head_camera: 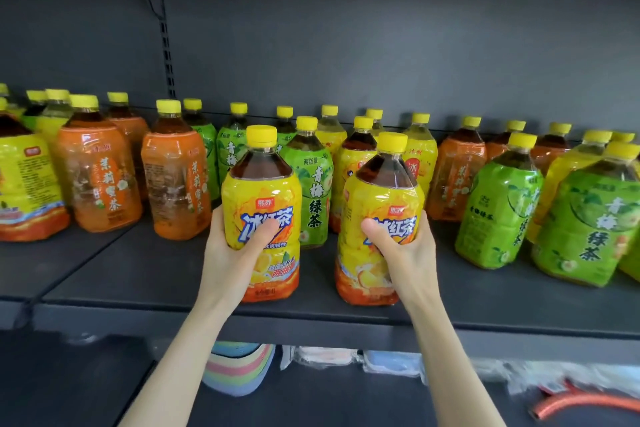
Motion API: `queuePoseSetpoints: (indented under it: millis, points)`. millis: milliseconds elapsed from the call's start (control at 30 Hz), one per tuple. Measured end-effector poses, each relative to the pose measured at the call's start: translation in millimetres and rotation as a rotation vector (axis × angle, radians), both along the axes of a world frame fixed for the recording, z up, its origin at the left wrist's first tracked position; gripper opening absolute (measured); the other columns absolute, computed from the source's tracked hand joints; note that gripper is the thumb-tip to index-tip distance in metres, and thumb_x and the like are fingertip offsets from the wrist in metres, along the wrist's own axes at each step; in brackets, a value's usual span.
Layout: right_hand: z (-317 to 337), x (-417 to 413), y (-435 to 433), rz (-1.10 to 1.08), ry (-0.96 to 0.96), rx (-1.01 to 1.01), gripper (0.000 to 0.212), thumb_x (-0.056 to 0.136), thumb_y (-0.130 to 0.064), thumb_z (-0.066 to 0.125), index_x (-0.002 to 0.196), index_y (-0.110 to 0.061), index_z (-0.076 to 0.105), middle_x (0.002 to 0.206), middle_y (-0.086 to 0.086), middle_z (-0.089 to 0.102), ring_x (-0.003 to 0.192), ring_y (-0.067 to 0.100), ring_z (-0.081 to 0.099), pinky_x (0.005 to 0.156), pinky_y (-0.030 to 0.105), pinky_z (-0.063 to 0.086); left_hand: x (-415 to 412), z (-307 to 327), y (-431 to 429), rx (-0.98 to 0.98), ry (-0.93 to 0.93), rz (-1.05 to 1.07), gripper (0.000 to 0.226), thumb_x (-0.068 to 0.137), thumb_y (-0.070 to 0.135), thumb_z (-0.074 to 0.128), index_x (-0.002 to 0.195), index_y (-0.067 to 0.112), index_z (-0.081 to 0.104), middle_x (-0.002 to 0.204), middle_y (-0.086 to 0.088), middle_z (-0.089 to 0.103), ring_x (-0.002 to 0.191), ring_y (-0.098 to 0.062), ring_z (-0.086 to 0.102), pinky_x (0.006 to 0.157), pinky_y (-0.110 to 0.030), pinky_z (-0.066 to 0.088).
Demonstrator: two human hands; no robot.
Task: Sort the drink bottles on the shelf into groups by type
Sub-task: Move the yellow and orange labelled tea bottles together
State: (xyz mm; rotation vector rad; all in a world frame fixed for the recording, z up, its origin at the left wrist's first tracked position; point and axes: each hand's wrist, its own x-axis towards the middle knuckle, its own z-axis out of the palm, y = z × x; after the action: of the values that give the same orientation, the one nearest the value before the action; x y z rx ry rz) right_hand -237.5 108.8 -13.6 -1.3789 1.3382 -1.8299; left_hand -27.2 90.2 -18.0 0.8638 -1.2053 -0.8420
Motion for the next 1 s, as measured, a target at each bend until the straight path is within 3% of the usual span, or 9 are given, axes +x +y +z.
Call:
queuePoseSetpoints:
  millis: [133,233,333,467,633,767,1000]
  points:
    - [2.2,11.0,13.2,-0.065,-0.002,-0.040,0.065,0.053,-0.051,0.079,0.110,-0.029,0.056,0.092,-0.016,0.068,0.081,-0.007,0.065,0.066,0.010,0.050,-6.0,0.9,9.5,-0.024,-0.004,0.024,0.052,0.060,0.051,0.080,0.102,0.041,0.051,0.099,0.016,0.066,0.087,0.004,0.065,0.071,-0.019,0.050]
    - [1.6,21.8,31.5,-0.135,0.005,-0.056,0.084,0.048,-0.062,0.075,0.119,-0.022,0.055,0.091,-0.019,0.066,0.081,-0.008,0.064,0.068,0.010,0.050,-9.7,2.0,25.7,-0.037,0.006,0.027,0.043,0.062,0.045,0.075,0.098,0.039,0.051,0.093,0.019,0.065,0.081,0.009,0.064,0.067,-0.014,0.048]
    - [-0.3,26.9,61.6,-0.171,-0.004,-0.076,0.090,0.046,-0.064,0.073,0.122,-0.021,0.053,0.092,-0.017,0.067,0.080,-0.007,0.064,0.066,0.008,0.049,-13.0,-2.9,50.8,-0.070,0.000,0.017,0.047,0.059,0.052,0.078,0.097,0.040,0.053,0.090,0.021,0.068,0.084,0.005,0.065,0.065,-0.012,0.051]
    - [-8.1,20.7,105.8,-0.221,-0.057,-0.078,0.081,0.047,-0.061,0.074,0.115,-0.020,0.058,0.085,-0.015,0.070,0.078,0.000,0.067,0.069,0.018,0.051,-22.4,-6.2,90.3,-0.114,0.022,-0.057,0.047,0.057,0.056,0.068,0.098,0.038,0.055,0.089,0.023,0.069,0.084,0.000,0.067,0.065,-0.014,0.052]
    - [-10.4,-18.9,168.6,-0.266,-0.015,-0.060,0.077,0.047,-0.059,0.074,0.111,-0.020,0.056,0.083,-0.028,0.068,0.075,-0.006,0.066,0.061,0.008,0.047,-66.9,6.3,133.7,-0.132,0.004,-0.200,0.050,0.058,0.055,0.069,0.102,0.036,0.057,0.094,0.018,0.071,0.089,-0.006,0.068,0.071,-0.021,0.055]
    - [-2.5,-72.6,214.5,-0.331,-0.018,-0.070,0.065,0.053,-0.050,0.079,0.107,-0.021,0.057,0.081,-0.027,0.068,0.074,-0.005,0.066,0.062,0.010,0.049,-124.2,11.2,164.3,-0.160,-0.046,-0.266,0.051,0.056,0.057,0.069,0.101,0.036,0.056,0.091,0.024,0.070,0.086,0.001,0.067,0.068,-0.014,0.051]
    - [-8.4,-194.0,299.4,-0.475,0.015,-0.048,0.057,0.050,-0.061,0.075,0.096,-0.032,0.057,0.083,-0.025,0.069,0.076,-0.002,0.066,0.066,0.016,0.051,-256.2,-11.2,228.7,-0.084,-0.012,-0.415,0.056,0.052,0.059,0.068,0.099,0.033,0.056,0.087,0.023,0.070,0.080,0.001,0.067,0.064,-0.014,0.051]
